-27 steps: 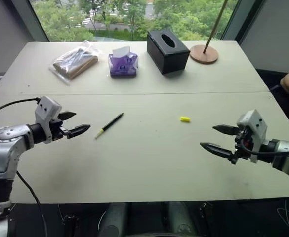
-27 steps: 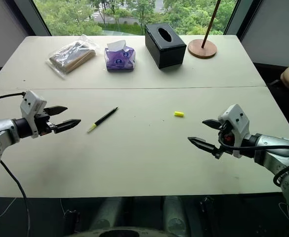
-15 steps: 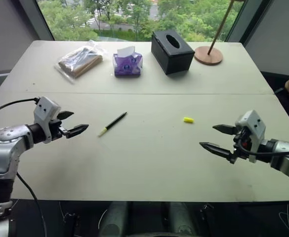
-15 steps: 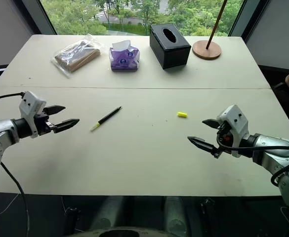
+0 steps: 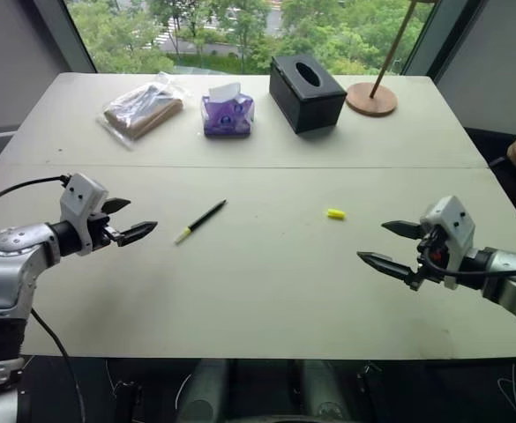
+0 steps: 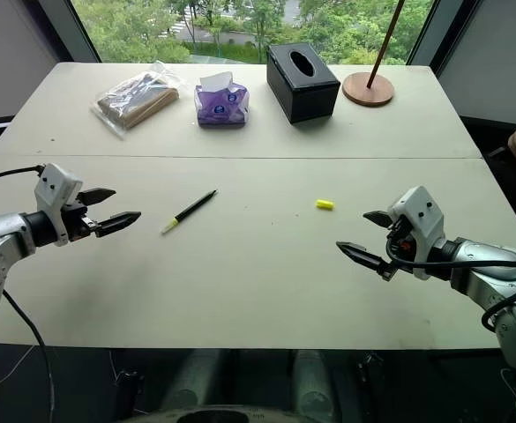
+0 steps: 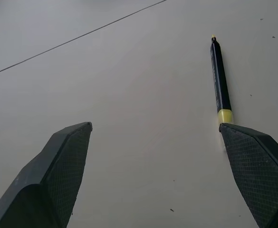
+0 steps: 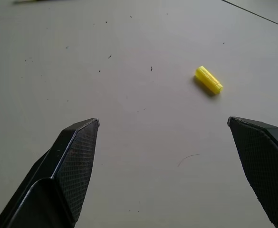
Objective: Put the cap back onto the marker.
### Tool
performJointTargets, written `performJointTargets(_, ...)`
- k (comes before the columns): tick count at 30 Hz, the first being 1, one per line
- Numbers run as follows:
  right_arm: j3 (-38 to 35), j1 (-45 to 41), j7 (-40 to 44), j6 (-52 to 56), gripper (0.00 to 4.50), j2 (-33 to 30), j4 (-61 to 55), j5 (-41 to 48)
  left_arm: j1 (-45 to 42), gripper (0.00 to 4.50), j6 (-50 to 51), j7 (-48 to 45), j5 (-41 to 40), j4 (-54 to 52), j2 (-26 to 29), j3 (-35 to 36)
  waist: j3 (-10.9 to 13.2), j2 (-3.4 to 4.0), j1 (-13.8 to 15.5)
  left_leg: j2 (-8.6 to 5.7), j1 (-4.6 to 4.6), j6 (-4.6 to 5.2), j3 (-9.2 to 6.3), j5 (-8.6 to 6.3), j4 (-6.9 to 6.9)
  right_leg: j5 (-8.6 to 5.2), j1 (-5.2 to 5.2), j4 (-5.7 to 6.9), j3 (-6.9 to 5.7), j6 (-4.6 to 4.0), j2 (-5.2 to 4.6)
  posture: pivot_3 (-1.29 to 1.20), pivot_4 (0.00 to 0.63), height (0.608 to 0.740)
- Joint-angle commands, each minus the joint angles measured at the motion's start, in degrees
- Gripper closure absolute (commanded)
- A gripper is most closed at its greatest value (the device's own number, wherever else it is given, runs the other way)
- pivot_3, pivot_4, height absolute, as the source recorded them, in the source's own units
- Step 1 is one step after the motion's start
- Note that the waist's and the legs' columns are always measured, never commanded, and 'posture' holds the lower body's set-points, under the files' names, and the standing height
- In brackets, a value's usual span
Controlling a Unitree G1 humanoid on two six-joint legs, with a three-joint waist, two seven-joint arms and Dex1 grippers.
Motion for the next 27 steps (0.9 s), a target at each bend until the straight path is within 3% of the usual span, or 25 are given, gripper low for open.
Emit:
performJointTargets(1, 1.19, -2.44, 0.83, -1.97, 0.02, 0.29, -1.66, 0.45, -2.19, 0.02, -1.58, -0.92, 0.4, 0.12, -0.2, -0.58, 0.0, 0.0, -0.01, 0.0, 0.01, 0.0, 0.0, 0.0, 0.02, 0.0, 0.01, 0.02, 0.0, 0.01, 0.01, 0.0, 0.15, 0.74)
performJointTargets(8, 8.9, -8.64, 4.78, -2.17, 0.02, 0.29, -5.08, 1.93, -8.93, 0.02, -4.63, -3.39, 3.12, 5.44, -3.3, -6.42, 0.0, 0.0, -0.02, 0.0, 0.06, 0.01, 0.0, 0.0, 0.21, 0.01, 0.07, 0.17, 0.0, 0.02, 0.04, 0.0, 0.15, 0.74)
performJointTargets(14, 14.45, -14.88, 3.49, -2.77, 0.02, 2.98, -4.95, 0.66, -17.84, 0.02, -10.61, -2.45, 8.96, 15.17, -9.52, -12.55, -0.01, -0.01, 0.02, -0.01, -0.01, 0.01, 0.02, 0.0, 0.76, 0.01, 0.09, 0.61, 0.0, 0.02, 0.09, 0.0, 0.15, 0.74)
performJointTargets(19, 16.11, -15.9, 1.89, -3.15, 0.02, 4.69, -5.14, -0.6, -22.01, 0.02, -12.49, -2.57, 11.19, 21.0, -14.91, -15.21, -0.01, -0.03, 0.0, -0.01, -0.01, 0.01, -0.06, 0.0, 0.87, 0.06, 0.12, 0.66, 0.01, 0.06, 0.09, 0.0, 0.15, 0.74)
performJointTargets(27, 16.92, -14.9, -0.74, -3.67, 0.02, 6.64, -6.11, -2.17, -24.56, 0.02, -15.17, -1.76, 15.2, 28.55, -18.73, -17.45, -0.02, -0.03, -0.04, -0.04, 0.0, 0.02, -0.05, 0.01, 0.88, 0.16, 0.1, 0.73, 0.02, 0.24, 0.17, 0.0, 0.15, 0.74)
